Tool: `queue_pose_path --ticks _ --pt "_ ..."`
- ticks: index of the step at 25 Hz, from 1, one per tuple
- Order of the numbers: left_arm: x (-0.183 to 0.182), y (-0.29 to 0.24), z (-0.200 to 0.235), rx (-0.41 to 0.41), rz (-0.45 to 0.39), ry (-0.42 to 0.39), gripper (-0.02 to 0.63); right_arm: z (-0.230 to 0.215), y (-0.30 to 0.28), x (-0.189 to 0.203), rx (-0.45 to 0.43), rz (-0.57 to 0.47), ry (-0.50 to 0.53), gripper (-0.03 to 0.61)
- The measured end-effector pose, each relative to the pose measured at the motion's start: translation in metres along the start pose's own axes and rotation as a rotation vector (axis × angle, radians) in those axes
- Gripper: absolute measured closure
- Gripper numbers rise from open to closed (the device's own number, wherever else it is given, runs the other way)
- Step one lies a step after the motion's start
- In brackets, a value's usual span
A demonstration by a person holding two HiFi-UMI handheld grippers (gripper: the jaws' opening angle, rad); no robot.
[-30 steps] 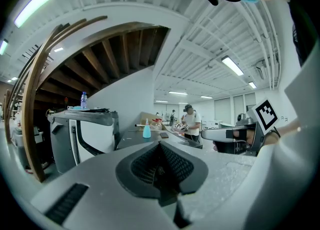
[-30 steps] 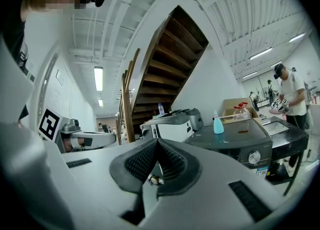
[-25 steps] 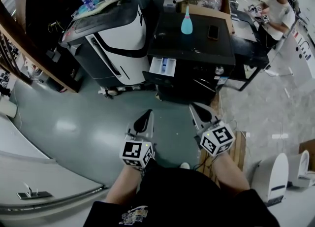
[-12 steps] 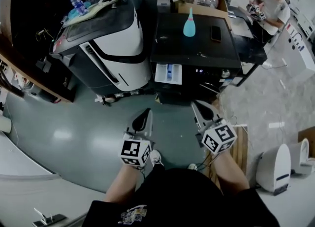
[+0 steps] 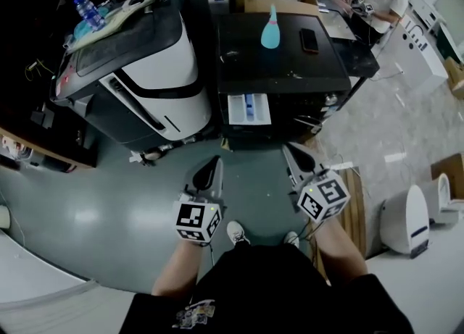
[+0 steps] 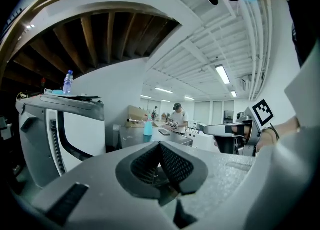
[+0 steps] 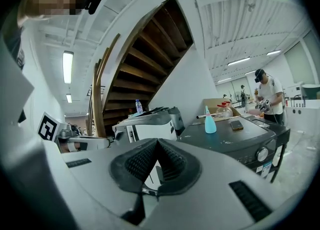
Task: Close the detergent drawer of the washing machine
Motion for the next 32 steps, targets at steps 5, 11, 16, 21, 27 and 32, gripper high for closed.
queue_pose_path --ticks 5,11,16,21,27,32 --pt "0.003 0.006 0.025 0.049 0.01 -0.001 0.61 0.016 -0.014 0.003 0.049 -0.011 -0.004 0.577" --pt "0.013 0.015 0.038 0.067 0.02 0.006 0.61 0.032 -0.019 0.013 0.066 -0.011 -0.013 0.554" --pt "0.022 0.018 0.043 0.062 0.049 -0.007 0.609 0.034 -0.019 0.022 0.082 0.006 -0.035 0.535" --pt "0.028 0.009 0.047 0.063 0.066 -0.016 0.609 0.026 -0.026 0.032 0.089 0.026 -0.043 0.494" --pt "0.043 -0.012 0.054 0.054 0.091 -0.011 0.598 0.009 -0.038 0.045 0.076 0.055 -0.042 0.445" --pt "0.059 -0.042 0.058 0.074 0.13 -0.007 0.505 -0.019 -0.058 0.061 0.077 0.098 -0.054 0.408"
Point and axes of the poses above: the fingertips, and each gripper's own axes: y backward along the fingers, z to its left, x out of its underside, the point moved 1 cm from there along y, backward along the fingers, and after that the axes turned 9 degrees about x, right-handed, at the moved point
